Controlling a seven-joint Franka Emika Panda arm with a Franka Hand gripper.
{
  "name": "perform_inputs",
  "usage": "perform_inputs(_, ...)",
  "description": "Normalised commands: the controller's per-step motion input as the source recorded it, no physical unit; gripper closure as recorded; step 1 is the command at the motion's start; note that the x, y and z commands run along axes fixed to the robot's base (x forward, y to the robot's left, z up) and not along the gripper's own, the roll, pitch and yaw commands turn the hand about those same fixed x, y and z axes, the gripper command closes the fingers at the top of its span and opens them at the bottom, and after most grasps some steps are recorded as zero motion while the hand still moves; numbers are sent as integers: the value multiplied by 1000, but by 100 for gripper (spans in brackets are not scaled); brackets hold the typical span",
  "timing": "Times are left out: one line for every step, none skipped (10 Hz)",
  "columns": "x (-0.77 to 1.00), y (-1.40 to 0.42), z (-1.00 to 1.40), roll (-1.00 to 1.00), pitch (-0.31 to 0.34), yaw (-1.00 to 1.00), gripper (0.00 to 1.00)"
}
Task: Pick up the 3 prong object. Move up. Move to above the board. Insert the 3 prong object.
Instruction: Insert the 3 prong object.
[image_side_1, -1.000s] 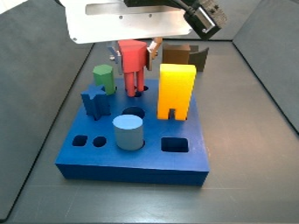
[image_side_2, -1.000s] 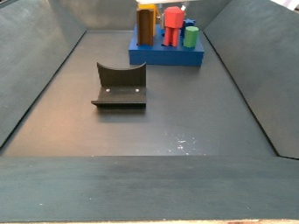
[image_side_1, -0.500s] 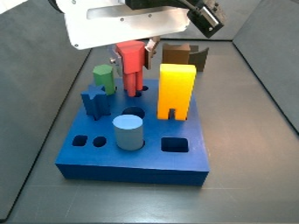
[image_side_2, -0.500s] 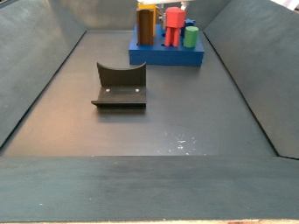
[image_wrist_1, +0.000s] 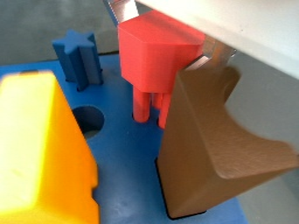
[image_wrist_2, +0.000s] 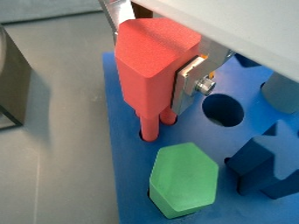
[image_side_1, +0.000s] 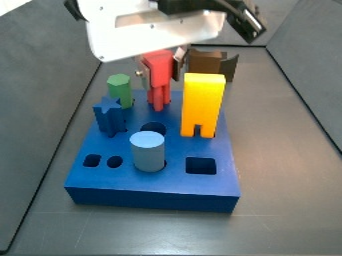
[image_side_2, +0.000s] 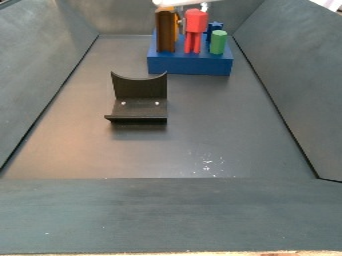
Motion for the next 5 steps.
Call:
perform_inputs(0, 0, -294, 273, 69, 100, 100)
perform_inputs(0, 0, -346, 200, 1, 77, 100)
perform_inputs(0, 0, -263, 73, 0, 43, 100)
perform_inputs(0, 0, -14, 0, -17, 0, 100)
perform_inputs(0, 0, 0, 0, 0, 0, 100)
